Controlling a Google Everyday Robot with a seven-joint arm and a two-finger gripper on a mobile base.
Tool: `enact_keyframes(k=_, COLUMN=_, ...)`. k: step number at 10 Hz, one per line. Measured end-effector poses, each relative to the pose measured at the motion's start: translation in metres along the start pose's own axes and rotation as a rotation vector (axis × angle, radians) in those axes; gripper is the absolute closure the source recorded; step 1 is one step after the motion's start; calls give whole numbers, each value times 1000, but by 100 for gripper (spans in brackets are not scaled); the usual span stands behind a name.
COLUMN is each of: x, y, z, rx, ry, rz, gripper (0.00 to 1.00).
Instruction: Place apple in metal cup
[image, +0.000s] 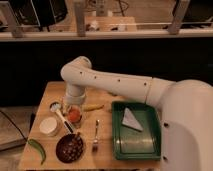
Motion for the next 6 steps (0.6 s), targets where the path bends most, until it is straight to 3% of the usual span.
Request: enact_keyframes(k=6, x=43, y=5, z=-12, rx=20, ry=14, rz=9, gripper=20)
